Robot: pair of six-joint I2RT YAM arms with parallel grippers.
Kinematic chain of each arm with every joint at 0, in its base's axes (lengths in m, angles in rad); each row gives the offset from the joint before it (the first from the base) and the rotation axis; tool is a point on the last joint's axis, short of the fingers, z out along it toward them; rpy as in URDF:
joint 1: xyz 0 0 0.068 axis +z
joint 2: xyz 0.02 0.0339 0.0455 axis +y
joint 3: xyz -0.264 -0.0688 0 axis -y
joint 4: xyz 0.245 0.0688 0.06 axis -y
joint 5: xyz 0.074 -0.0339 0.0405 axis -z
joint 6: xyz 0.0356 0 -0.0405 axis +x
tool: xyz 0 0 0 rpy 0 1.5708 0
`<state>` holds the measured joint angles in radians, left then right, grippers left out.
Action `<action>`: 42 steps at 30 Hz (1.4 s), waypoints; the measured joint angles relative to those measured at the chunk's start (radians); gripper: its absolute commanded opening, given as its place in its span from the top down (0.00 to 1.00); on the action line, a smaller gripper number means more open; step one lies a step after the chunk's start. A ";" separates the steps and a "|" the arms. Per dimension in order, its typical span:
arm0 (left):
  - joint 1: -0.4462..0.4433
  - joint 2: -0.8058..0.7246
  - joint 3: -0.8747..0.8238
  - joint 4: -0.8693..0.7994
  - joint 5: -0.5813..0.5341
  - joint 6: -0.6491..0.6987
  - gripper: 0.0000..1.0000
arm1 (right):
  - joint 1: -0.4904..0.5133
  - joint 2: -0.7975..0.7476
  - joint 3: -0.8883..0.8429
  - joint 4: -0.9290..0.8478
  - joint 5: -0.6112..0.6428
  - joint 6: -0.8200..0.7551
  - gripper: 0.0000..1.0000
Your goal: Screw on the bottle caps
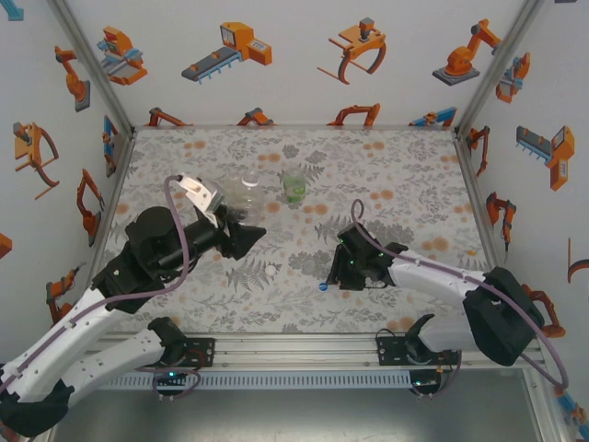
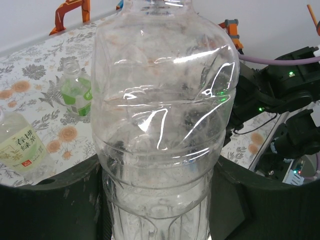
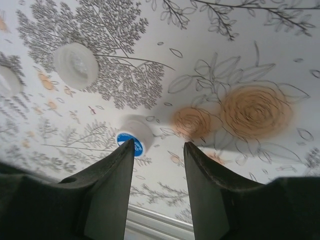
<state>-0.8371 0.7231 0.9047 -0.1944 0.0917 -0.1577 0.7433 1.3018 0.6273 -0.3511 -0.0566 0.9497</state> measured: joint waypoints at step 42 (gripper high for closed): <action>0.007 -0.063 -0.032 -0.024 -0.071 -0.017 0.99 | 0.260 0.365 0.346 -0.227 0.258 -0.045 0.59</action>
<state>-0.8303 0.6598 0.8726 -0.2180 0.0212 -0.1749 1.0031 1.6669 0.9733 -0.5785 0.2016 0.9043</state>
